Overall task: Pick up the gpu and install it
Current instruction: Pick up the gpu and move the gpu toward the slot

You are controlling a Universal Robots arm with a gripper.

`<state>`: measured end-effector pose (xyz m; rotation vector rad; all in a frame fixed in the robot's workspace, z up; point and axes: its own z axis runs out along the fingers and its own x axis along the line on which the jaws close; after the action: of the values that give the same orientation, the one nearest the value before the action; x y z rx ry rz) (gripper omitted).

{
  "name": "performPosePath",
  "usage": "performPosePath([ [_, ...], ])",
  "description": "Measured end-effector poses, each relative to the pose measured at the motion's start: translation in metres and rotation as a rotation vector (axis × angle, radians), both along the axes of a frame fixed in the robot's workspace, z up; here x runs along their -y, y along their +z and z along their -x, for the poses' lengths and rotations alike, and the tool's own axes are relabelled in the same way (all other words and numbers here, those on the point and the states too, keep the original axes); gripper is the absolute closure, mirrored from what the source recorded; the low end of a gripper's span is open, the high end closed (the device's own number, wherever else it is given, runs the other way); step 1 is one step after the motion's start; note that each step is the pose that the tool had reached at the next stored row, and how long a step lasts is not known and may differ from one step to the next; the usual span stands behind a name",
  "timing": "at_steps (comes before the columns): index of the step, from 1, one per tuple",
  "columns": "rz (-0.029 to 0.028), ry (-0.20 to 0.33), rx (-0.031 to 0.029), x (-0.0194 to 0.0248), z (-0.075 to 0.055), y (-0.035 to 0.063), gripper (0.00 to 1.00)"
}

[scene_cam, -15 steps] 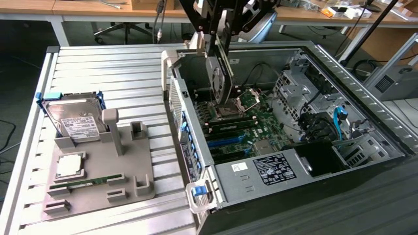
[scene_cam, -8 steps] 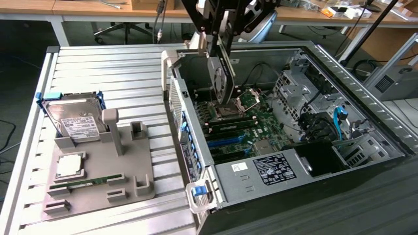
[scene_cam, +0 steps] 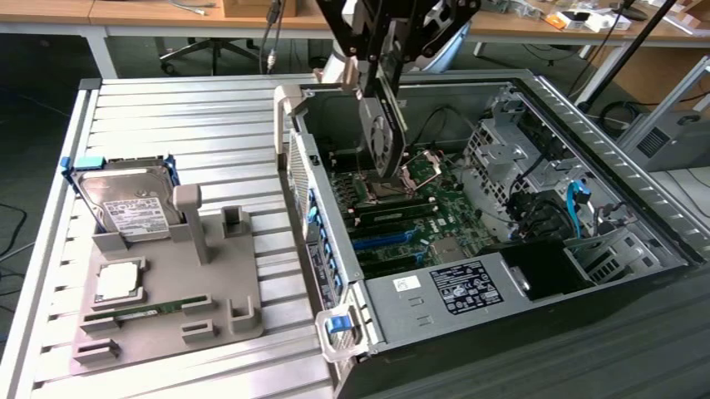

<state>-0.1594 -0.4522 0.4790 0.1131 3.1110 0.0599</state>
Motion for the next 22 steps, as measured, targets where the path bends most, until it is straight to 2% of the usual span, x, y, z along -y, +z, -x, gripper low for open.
performPosePath([
  [22,0.0007,0.000,0.0001,0.0000,-0.026,-0.0055,0.73],
])
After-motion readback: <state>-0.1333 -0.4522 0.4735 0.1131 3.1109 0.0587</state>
